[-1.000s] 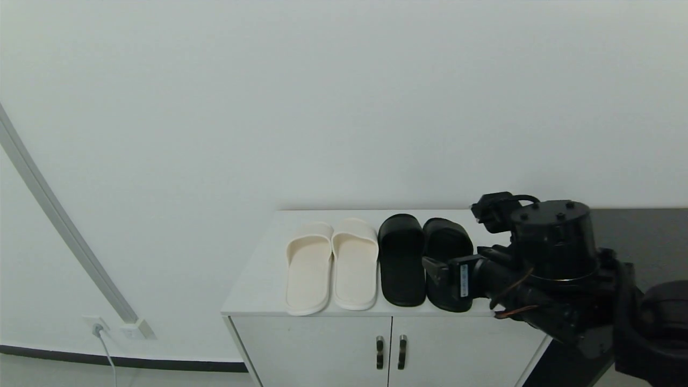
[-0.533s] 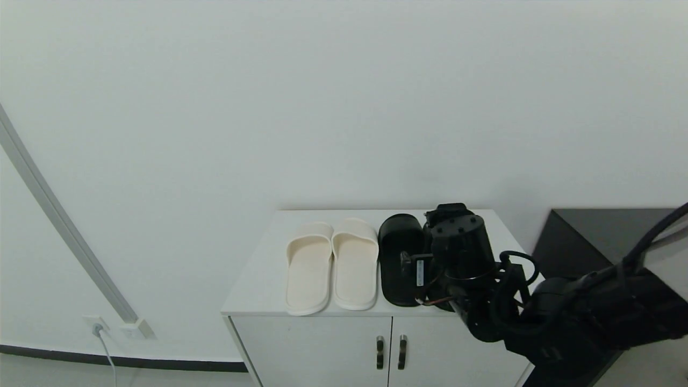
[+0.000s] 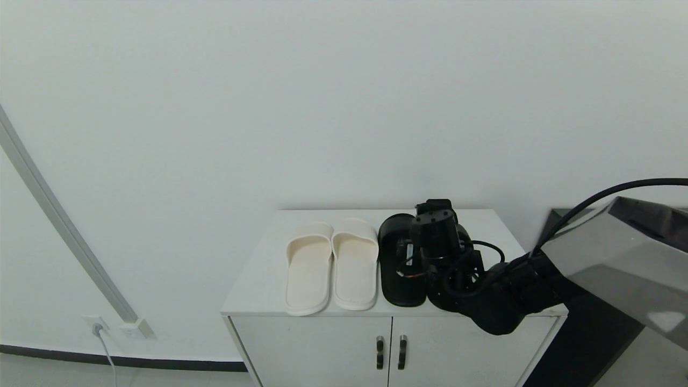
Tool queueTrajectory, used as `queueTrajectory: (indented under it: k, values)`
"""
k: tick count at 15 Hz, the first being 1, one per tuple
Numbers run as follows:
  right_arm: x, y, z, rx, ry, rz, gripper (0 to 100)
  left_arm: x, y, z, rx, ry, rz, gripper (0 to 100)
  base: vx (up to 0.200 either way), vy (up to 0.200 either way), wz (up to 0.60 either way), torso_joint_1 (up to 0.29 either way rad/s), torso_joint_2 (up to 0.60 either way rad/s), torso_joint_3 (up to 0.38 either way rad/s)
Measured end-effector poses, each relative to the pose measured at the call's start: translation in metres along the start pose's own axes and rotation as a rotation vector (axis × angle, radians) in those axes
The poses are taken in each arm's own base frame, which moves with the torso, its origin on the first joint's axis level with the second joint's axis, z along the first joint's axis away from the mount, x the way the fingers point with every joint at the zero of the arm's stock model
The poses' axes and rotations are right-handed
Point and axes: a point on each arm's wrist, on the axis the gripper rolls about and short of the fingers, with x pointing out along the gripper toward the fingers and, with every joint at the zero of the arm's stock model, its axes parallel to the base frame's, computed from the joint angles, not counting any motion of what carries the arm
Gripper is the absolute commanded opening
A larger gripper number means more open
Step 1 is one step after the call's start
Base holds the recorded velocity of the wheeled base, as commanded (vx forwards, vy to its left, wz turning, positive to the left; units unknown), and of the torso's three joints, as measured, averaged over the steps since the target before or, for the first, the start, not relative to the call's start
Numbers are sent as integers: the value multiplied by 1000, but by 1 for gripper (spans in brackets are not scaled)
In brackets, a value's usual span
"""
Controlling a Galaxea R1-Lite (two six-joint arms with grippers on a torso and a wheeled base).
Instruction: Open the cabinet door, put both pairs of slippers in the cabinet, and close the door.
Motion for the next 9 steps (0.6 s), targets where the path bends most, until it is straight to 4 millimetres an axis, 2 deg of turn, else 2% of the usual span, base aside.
queueTrajectory:
  k: [1, 2, 9]
  values:
    - [5, 0, -2, 0, 0, -6, 100, 0, 0, 0, 0, 0, 0, 0, 0, 0, 0, 0, 0, 0]
    - [9, 0, -3, 2, -2, -11, 0, 0, 0, 0, 0, 0, 0, 0, 0, 0, 0, 0, 0, 0]
    - [17, 0, -7, -20, -25, -14, 0, 0, 0, 0, -2, 0, 0, 0, 0, 0, 0, 0, 0, 0]
